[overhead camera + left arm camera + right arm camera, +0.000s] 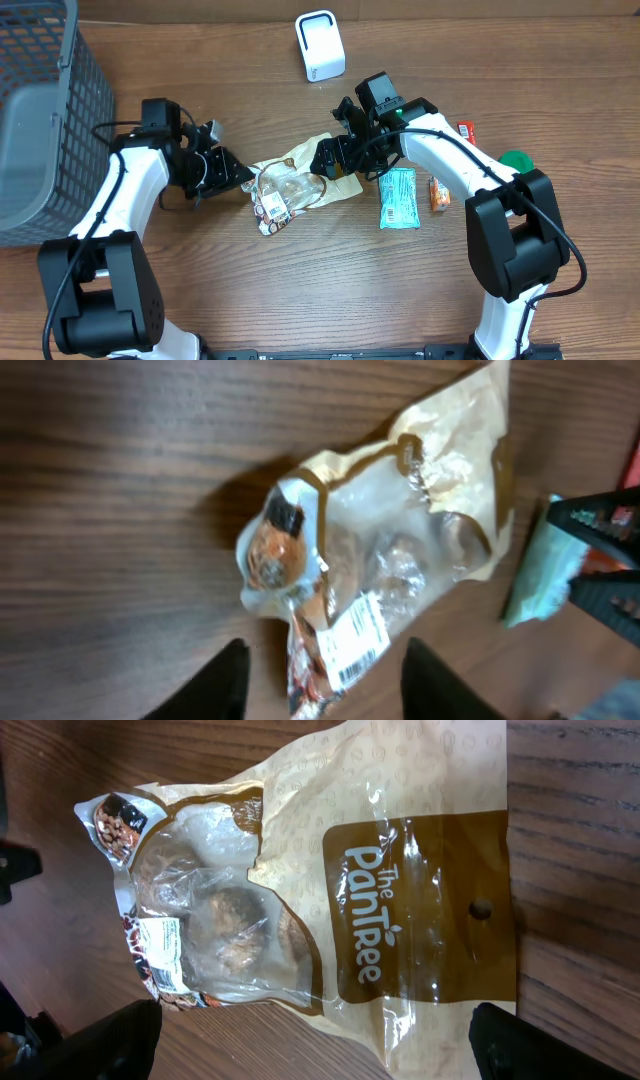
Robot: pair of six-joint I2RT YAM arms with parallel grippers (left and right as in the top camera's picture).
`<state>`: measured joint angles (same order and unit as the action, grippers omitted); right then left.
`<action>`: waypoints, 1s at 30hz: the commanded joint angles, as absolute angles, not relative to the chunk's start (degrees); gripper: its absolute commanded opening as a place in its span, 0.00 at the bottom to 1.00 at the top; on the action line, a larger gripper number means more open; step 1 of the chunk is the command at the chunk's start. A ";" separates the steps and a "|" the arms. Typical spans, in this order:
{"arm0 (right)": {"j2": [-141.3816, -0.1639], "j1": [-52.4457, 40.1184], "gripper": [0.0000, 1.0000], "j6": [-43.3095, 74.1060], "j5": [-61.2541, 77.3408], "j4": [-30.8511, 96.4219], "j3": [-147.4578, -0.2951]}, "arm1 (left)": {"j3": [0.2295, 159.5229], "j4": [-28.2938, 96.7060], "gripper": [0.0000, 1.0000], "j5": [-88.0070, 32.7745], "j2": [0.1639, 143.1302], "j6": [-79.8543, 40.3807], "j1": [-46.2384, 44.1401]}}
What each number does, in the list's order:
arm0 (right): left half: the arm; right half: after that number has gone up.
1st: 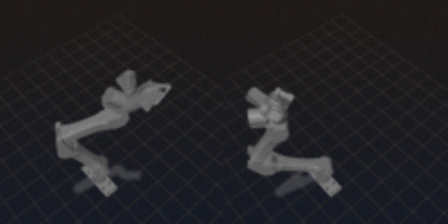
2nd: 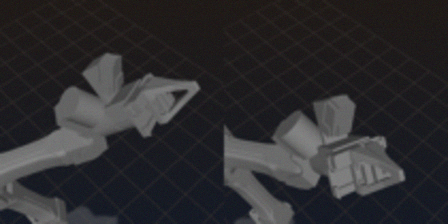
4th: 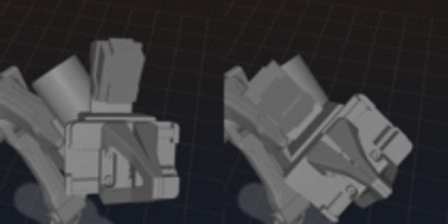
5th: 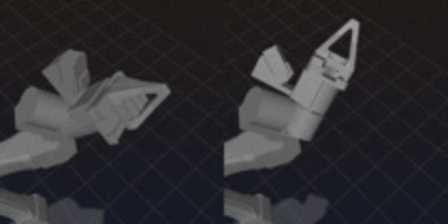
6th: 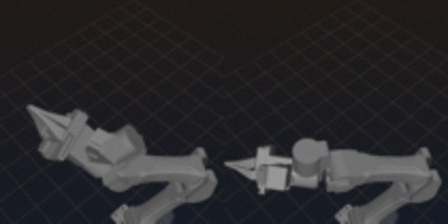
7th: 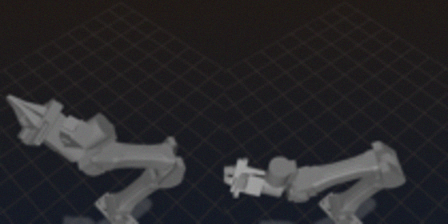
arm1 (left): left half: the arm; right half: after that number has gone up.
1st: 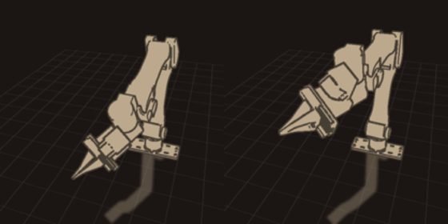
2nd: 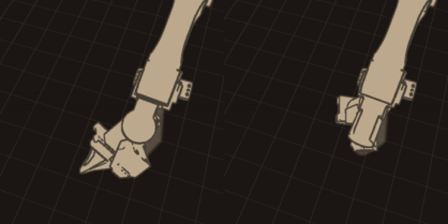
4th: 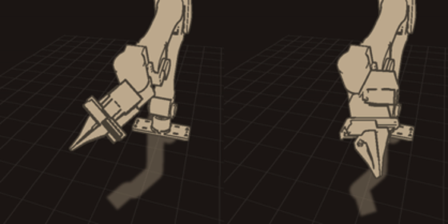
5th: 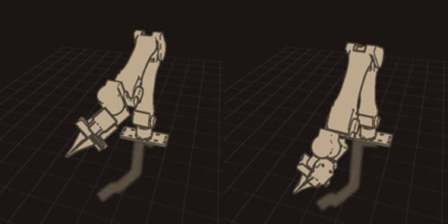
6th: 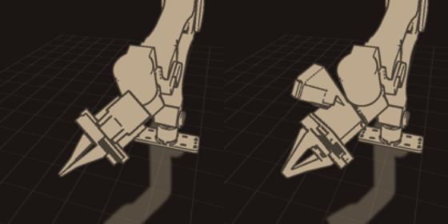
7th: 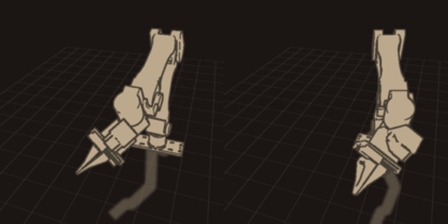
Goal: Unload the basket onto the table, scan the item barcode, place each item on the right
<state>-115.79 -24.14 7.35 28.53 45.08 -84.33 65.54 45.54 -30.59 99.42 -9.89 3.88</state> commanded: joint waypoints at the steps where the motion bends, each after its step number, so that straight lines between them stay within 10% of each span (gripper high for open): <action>1: -116.18 -24.43 1.00 7.44 29.21 44.93 -85.47 | 64.82 43.62 0.54 -25.47 99.24 -12.47 2.59; 8: -116.18 -24.43 1.00 7.44 28.99 44.86 -85.47 | 64.82 40.95 0.75 -25.50 103.31 -11.35 -1.02; 21: -116.18 -24.43 1.00 7.44 29.02 44.97 -85.36 | 64.82 37.50 0.82 -24.93 110.56 -9.65 -6.79; 30: -116.29 -24.43 1.00 7.44 29.04 38.02 -79.46 | 64.82 37.30 0.51 -25.12 112.22 -9.63 -6.74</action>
